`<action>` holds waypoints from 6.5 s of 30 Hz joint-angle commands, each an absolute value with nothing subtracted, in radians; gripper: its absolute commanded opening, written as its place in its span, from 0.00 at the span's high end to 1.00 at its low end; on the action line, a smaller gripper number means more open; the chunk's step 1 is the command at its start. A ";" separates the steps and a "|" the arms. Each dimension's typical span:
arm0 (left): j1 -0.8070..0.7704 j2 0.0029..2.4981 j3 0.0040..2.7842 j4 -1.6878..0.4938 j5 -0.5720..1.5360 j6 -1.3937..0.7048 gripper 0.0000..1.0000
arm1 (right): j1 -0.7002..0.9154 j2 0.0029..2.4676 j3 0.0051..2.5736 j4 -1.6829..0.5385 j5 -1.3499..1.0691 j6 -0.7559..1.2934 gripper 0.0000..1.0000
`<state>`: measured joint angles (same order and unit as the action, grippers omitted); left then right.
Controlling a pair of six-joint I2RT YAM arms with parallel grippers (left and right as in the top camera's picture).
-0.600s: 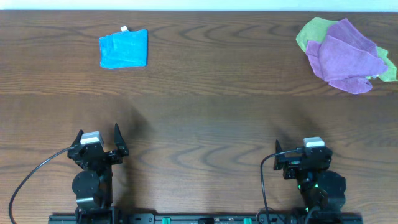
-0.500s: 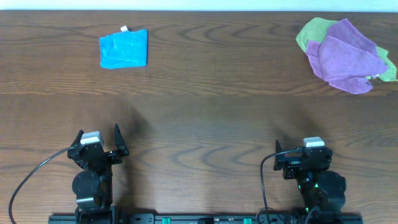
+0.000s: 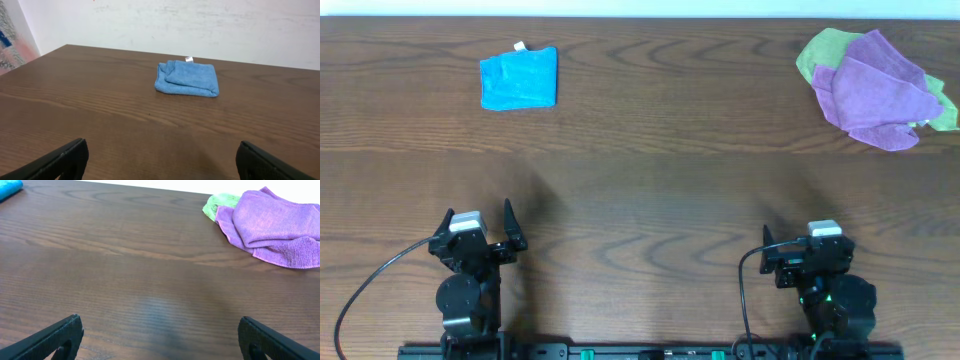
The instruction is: Fold the cloth
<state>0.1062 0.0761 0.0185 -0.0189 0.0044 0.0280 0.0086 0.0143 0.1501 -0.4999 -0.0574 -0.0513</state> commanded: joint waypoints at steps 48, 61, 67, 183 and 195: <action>0.101 0.067 0.005 -0.077 -0.003 0.046 0.04 | -0.043 0.673 0.537 0.068 0.069 0.152 0.01; 0.101 0.067 0.005 -0.077 -0.003 0.046 0.05 | -0.194 1.648 1.330 -0.209 0.091 0.154 0.01; 0.101 0.067 0.005 -0.077 -0.003 0.046 0.05 | -0.244 1.930 1.635 -0.413 0.188 0.160 0.01; 0.101 0.067 0.005 -0.077 -0.003 0.046 0.05 | 0.282 1.598 1.574 -1.061 -0.272 -0.117 0.01; 0.101 0.067 0.005 -0.077 -0.003 0.046 0.05 | 0.414 1.881 1.574 -0.962 -0.314 -0.147 0.05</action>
